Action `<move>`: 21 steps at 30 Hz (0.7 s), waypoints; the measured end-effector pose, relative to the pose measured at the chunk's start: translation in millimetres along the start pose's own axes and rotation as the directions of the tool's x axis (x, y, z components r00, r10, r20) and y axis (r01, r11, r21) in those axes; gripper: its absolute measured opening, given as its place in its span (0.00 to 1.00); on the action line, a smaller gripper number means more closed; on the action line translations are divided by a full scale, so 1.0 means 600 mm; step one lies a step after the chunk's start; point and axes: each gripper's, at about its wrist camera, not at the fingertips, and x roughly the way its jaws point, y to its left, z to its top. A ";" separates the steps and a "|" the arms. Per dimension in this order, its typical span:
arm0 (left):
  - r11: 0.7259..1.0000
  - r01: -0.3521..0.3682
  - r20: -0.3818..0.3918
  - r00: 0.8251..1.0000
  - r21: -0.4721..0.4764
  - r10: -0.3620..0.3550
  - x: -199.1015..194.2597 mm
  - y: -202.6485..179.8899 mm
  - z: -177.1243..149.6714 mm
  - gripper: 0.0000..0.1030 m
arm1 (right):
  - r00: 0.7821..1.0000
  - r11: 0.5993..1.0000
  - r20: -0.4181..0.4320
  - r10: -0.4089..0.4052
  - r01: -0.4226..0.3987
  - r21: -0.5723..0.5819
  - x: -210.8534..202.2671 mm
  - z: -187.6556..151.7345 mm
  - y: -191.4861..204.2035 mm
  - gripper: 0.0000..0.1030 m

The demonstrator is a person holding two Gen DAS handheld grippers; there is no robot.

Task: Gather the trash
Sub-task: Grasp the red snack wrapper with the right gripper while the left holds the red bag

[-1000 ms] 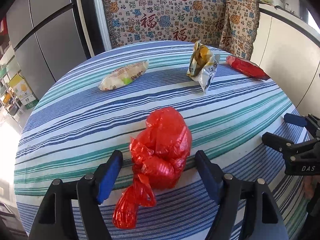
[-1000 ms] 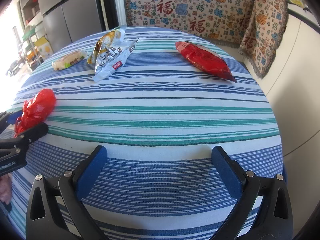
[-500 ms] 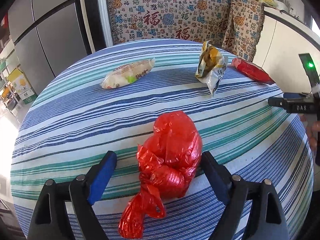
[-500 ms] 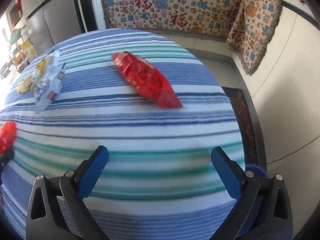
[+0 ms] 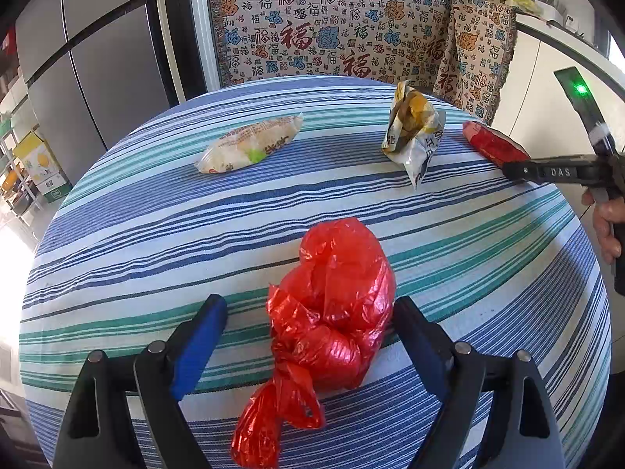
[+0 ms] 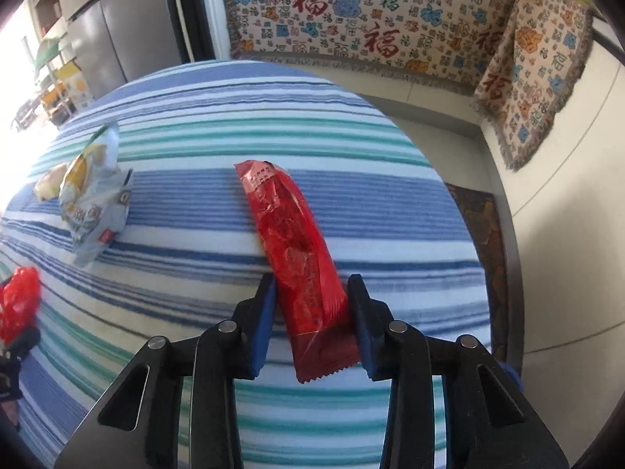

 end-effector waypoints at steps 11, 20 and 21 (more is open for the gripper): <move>1.000 -0.004 -0.001 1.000 -0.007 0.004 -0.001 0.001 -0.001 0.87 | 0.983 0.989 0.102 0.150 -0.148 -0.028 -0.100 -0.166 0.175 0.62; 1.000 0.014 -0.004 1.000 0.023 -0.014 -0.017 0.009 -0.022 0.87 | 0.987 0.995 0.128 0.097 -0.093 -0.032 -0.085 -0.171 0.170 0.86; 1.000 0.011 -0.004 1.000 0.024 -0.011 -0.016 0.007 -0.022 0.87 | 0.988 0.995 0.125 0.096 -0.093 -0.031 -0.083 -0.169 0.166 0.89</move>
